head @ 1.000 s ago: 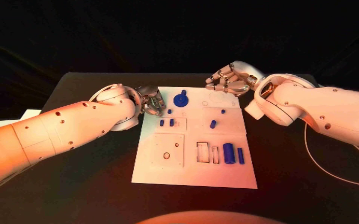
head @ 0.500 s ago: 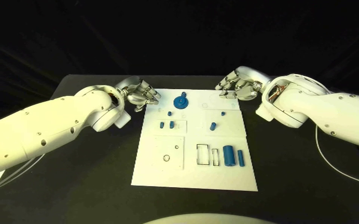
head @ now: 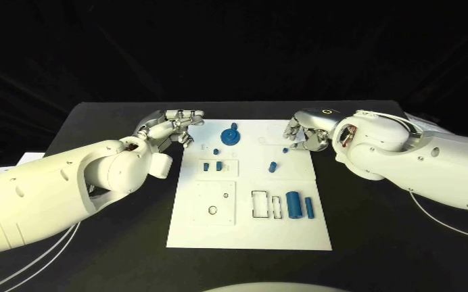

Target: Assemble the parts on the task board

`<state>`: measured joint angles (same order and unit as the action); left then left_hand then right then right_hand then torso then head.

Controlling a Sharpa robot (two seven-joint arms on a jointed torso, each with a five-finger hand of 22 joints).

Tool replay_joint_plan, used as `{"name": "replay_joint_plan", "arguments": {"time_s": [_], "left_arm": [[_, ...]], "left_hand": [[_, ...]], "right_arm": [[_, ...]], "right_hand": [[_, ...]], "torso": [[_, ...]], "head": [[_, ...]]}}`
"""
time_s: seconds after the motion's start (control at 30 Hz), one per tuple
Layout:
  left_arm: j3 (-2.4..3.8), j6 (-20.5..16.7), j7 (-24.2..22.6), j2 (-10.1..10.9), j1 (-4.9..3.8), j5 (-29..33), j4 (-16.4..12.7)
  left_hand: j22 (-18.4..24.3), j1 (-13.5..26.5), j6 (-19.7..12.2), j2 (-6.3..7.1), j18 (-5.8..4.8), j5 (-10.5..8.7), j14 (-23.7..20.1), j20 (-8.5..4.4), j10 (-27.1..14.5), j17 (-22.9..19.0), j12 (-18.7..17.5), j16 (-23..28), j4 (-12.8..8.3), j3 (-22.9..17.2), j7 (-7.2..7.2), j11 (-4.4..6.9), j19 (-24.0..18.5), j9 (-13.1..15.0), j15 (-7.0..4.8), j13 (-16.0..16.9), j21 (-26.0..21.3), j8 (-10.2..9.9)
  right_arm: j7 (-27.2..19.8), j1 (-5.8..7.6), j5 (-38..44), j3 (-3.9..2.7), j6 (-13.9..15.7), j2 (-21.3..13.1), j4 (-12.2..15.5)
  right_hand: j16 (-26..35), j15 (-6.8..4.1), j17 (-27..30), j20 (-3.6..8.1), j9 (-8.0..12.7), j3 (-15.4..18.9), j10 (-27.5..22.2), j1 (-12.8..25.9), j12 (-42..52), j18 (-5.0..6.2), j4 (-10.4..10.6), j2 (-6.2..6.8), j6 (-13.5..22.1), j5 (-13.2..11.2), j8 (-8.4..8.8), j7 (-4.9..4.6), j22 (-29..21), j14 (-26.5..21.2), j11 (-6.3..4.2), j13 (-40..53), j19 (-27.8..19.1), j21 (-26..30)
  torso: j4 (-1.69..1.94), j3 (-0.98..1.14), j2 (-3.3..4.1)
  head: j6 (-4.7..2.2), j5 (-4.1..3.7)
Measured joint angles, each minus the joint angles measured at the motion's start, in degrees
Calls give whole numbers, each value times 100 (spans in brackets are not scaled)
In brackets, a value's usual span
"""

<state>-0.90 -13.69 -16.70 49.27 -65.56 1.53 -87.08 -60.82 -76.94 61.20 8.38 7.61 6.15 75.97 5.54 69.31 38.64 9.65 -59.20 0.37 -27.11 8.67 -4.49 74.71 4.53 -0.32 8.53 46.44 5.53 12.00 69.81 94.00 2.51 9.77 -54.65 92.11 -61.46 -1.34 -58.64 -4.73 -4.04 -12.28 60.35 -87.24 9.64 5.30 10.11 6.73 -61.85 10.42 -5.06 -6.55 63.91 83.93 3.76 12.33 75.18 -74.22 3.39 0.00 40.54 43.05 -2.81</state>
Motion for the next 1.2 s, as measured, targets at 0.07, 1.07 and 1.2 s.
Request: {"name": "replay_joint_plan", "arguments": {"time_s": [0.07, 1.07, 1.2], "left_arm": [[0, 4, -113, 14, 8, 197, -22], [0, 37, -431, 94, 25, 681, -110], [0, 36, -431, 94, 25, 681, -111]], "left_hand": [[19, 0, 0, 0, 0, 0, 0, 0, 0, -16, 0, 0, -13, 14, 0, 0, 0, 0, 0, 6, -19, 0], [122, -47, 41, -47, 5, 0, -62, 0, 0, -114, 66, 45, -63, 63, 0, 0, -82, -6, -16, 32, -197, 21], [128, -48, 41, -47, 87, 0, -82, 0, 0, -118, 66, 45, -79, 79, 0, 0, -82, -6, 2, 35, -197, 20]], "right_arm": [[52, -23, 176, 1, -51, 22, 4], [101, -177, 581, 3, -402, 410, -287], [86, -184, 574, -1, -442, 434, -313]], "right_hand": [[27, 0, 33, 14, 0, -47, -13, -20, -23, 1, -16, 29, 0, 0, 11, 0, -27, 0, -12, -85, -14, 33], [-13, 1, 0, -17, -40, -594, 362, 0, -90, -1, -86, -32, -275, -99, 55, -11, 51, 0, -14, -651, 56, 45], [-124, 1, -91, -11, -57, -689, 485, -23, -90, -1, -135, -54, -377, -134, 31, -9, 156, 0, -31, -695, 116, -25]], "torso": [[-1, 0, 0], [0, 13, 1], [-1, 10, 1]], "head": [[3, 2], [47, 30], [57, 35]]}}
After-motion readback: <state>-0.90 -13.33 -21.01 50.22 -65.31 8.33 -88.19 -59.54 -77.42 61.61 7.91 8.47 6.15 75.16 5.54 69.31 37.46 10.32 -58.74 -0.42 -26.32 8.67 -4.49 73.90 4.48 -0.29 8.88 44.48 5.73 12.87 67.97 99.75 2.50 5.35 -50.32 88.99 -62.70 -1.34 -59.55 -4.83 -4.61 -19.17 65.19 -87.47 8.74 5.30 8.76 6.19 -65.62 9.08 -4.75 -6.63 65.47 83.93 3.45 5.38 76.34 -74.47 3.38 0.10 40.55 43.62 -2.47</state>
